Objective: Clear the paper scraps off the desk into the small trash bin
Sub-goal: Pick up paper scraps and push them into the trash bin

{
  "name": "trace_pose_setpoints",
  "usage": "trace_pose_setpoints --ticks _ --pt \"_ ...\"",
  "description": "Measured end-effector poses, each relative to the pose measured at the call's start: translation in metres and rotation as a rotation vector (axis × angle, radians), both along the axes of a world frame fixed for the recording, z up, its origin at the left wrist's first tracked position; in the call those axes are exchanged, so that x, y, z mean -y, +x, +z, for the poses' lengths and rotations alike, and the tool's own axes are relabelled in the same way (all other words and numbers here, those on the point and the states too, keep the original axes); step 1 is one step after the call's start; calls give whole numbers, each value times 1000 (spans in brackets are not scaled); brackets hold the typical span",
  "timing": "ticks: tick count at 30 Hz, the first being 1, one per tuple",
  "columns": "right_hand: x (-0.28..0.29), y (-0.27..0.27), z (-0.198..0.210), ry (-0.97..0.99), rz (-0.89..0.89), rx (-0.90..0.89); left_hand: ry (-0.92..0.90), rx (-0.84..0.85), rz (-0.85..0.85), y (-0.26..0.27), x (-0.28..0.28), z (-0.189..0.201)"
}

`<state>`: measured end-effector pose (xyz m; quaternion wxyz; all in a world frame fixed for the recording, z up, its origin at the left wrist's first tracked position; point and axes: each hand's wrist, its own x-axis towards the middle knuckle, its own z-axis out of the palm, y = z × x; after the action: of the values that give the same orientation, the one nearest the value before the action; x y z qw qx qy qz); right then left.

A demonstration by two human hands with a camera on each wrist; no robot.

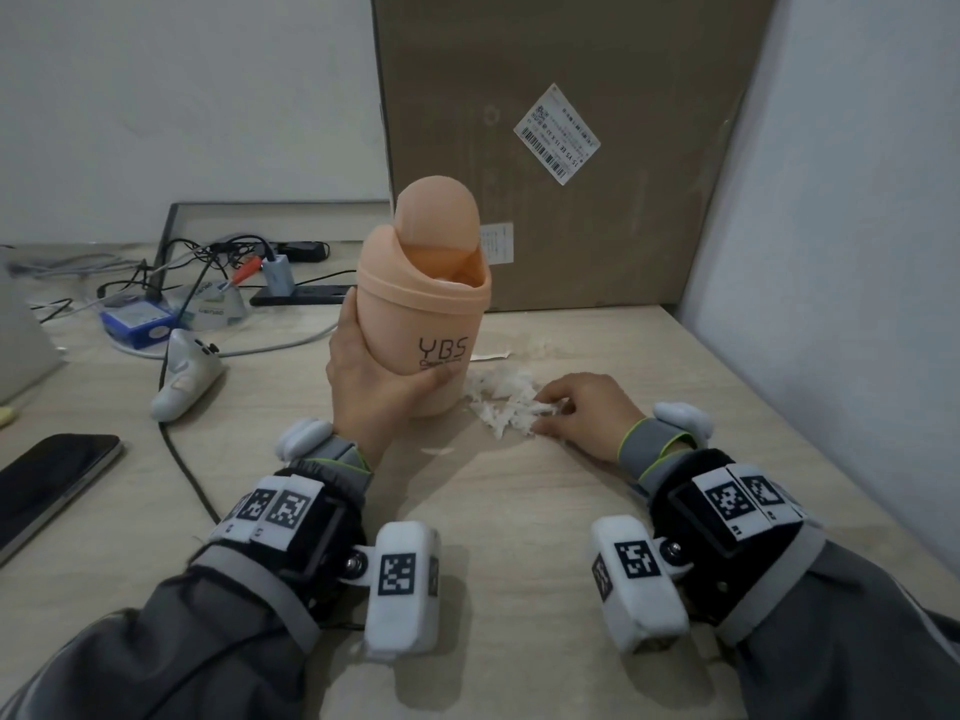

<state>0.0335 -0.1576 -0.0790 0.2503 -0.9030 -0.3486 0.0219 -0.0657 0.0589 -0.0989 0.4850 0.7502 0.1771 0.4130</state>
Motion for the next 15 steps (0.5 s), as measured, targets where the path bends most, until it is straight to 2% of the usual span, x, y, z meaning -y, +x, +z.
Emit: trace_pose_setpoints --ticks 7,11,15 --pt "3 -1 12 216 -80 139 53 0 6 -2 4 3" --pt "5 1 12 382 -174 102 109 -20 9 -5 9 6" --pt "8 5 14 523 -189 221 171 -46 8 -8 13 10"
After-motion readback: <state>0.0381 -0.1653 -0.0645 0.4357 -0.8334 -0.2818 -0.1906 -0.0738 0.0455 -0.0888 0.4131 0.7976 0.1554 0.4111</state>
